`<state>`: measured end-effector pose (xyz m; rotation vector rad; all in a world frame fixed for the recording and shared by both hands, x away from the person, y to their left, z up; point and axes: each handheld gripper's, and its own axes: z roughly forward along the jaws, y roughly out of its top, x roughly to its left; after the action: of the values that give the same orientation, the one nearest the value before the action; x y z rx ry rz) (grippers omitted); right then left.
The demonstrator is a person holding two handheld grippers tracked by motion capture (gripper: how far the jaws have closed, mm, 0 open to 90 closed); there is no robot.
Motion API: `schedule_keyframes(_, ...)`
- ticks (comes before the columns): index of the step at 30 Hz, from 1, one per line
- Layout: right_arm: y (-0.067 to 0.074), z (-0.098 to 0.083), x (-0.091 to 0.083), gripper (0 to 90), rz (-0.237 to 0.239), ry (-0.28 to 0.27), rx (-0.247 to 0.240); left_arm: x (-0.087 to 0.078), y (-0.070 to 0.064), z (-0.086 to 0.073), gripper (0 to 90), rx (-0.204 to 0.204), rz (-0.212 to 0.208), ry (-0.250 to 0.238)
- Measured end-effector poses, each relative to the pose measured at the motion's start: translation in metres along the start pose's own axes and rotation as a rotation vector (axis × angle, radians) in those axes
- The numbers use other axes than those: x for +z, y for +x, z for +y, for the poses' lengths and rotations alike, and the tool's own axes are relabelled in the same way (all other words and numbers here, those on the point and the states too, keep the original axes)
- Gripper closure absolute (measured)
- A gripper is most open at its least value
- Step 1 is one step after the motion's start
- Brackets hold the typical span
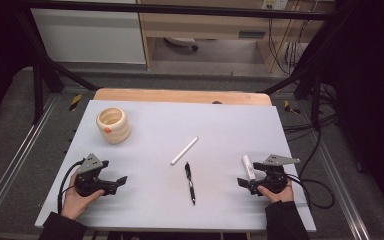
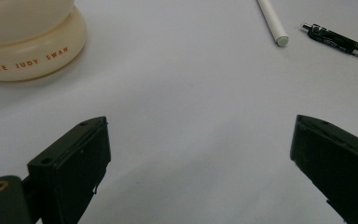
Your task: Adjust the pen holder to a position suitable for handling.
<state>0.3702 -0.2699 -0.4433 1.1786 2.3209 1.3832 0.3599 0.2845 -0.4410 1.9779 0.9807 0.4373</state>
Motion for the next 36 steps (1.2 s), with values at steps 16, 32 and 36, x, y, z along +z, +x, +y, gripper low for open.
schedule_keyframes(16, 0.001, 0.000, -0.001, 1.3, -0.005, 0.003, 0.001, -0.005, -0.001, 0.010, 4.5, 0.019, -0.003, 0.017)
schedule_keyframes(32, 0.001, 0.000, 0.000, 1.1, -0.012, 0.012, -0.001, -0.005, 0.003, 0.033, 4.3, 0.061, 0.004, 0.048)
schedule_keyframes(36, 0.001, 0.000, 0.000, 1.1, -0.013, 0.013, 0.001, -0.008, 0.006, 0.039, 4.2, 0.064, 0.013, 0.047)
